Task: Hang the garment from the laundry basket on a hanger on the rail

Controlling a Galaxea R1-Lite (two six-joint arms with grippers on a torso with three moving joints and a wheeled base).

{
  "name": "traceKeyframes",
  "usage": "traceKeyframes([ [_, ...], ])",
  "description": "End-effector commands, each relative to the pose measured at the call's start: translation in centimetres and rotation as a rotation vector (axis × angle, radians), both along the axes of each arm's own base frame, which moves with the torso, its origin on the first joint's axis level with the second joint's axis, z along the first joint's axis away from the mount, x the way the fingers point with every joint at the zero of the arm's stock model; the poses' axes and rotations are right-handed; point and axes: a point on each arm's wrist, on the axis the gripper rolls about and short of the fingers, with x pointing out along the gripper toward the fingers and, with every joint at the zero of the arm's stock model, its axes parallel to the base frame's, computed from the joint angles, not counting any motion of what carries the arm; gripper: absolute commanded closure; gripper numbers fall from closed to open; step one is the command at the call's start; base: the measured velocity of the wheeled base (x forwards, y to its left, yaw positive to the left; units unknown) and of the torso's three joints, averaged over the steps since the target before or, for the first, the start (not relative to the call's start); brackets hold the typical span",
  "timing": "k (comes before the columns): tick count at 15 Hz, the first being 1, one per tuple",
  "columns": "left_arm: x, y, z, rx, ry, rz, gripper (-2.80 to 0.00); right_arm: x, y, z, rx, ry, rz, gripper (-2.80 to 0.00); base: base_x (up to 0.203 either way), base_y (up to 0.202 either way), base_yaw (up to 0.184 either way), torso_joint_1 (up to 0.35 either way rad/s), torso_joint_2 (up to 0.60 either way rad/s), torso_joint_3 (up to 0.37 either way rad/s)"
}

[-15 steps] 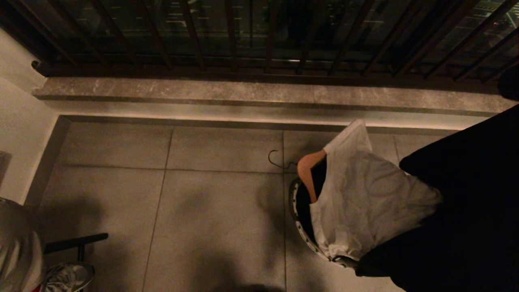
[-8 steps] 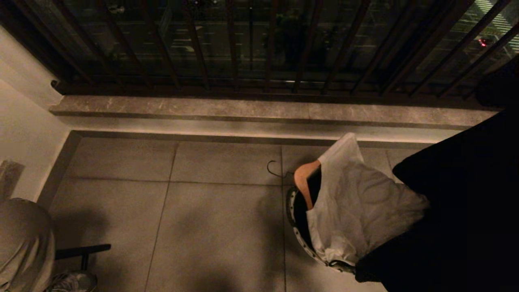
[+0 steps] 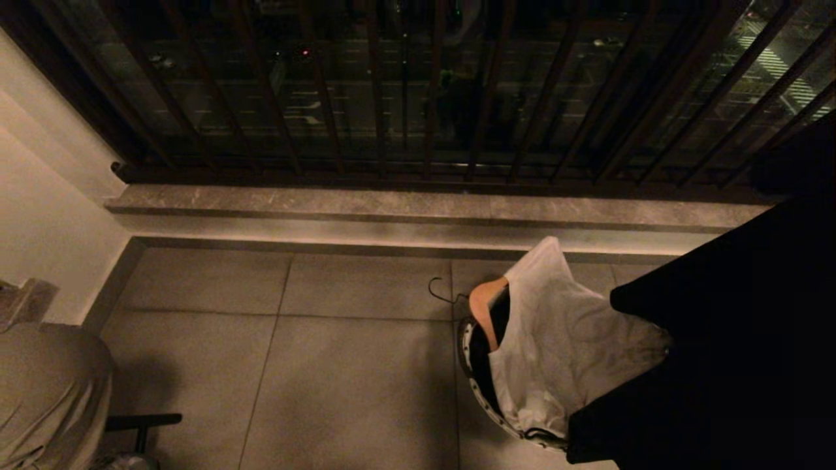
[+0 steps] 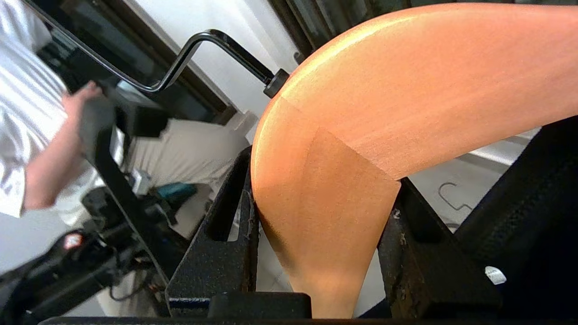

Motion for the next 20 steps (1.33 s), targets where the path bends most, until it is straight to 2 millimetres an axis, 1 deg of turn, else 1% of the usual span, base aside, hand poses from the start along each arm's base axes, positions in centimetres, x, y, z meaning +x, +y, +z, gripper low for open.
traceKeyframes([
  [1,0.0,0.0,0.0,-0.001,0.002,0.0,0.0,-0.1,0.0,-0.8,-0.01,0.013,0.0,0.0,0.0,0.0,0.0,0.002,0.0,0.198],
  [2,0.0,0.0,0.0,-0.001,0.002,0.0,0.0,0.0,0.0,-1.8,-0.024,0.024,-0.007,0.0,0.0,0.0,0.0,0.006,0.01,0.207],
  [4,0.0,0.0,0.0,-0.001,0.002,0.0,0.0,-0.1,-0.1,-4.5,-0.066,0.019,-0.043,0.0,0.0,0.0,0.0,0.0,0.0,0.205],
  [6,0.0,0.0,0.0,-0.001,0.001,0.0,0.0,-1.4,-0.4,-6.8,-0.08,-0.039,-0.095,0.0,0.0,0.0,0.0,0.002,0.0,0.198],
  [7,0.0,0.0,0.0,-0.001,0.001,0.0,0.0,-1.6,-0.5,-7.8,-0.086,-0.029,-0.112,0.0,0.0,0.0,0.0,0.002,0.0,0.199],
  [9,0.0,0.0,0.0,-0.001,0.001,0.0,0.0,-1.6,-0.6,-8.4,-0.082,-0.013,-0.212,0.0,0.0,0.0,0.0,0.004,0.0,0.199],
  [11,0.0,0.0,0.0,-0.003,0.001,0.0,0.0,-1.8,0.3,-8.5,-0.084,-0.021,-0.338,0.0,0.0,0.0,0.0,0.001,0.0,0.208],
  [12,0.0,0.0,0.0,-0.004,0.001,0.0,0.0,-2.5,0.6,-9.0,-0.085,-0.041,-0.363,0.0,0.0,0.0,0.0,-0.004,0.0,0.2],
  [13,0.0,0.0,0.0,-0.007,0.001,0.0,0.0,-3.1,0.8,-10.1,-0.089,-0.048,-0.357,0.0,0.0,0.0,0.0,-0.001,0.01,0.204],
  [16,0.0,0.0,0.0,-0.008,0.001,0.004,0.0,-2.6,0.8,-14.3,-0.128,0.002,-0.367,0.0,0.0,0.0,0.0,0.002,0.0,0.201],
  [17,0.0,0.0,0.0,-0.009,0.001,0.005,0.0,-2.0,0.7,-15.9,-0.148,0.038,-0.407,0.0,0.0,0.0,0.0,0.006,0.0,0.203],
  [18,0.0,0.0,0.0,-0.014,0.001,0.006,0.0,-1.1,0.5,-17.7,-0.177,0.08,-0.483,0.0,0.0,0.0,0.0,0.002,0.0,0.222],
  [20,0.0,0.0,0.0,-0.015,0.001,0.006,0.0,0.4,0.2,-21.6,-0.215,0.103,-0.596,0.0,0.0,0.0,0.0,0.004,0.0,0.197],
])
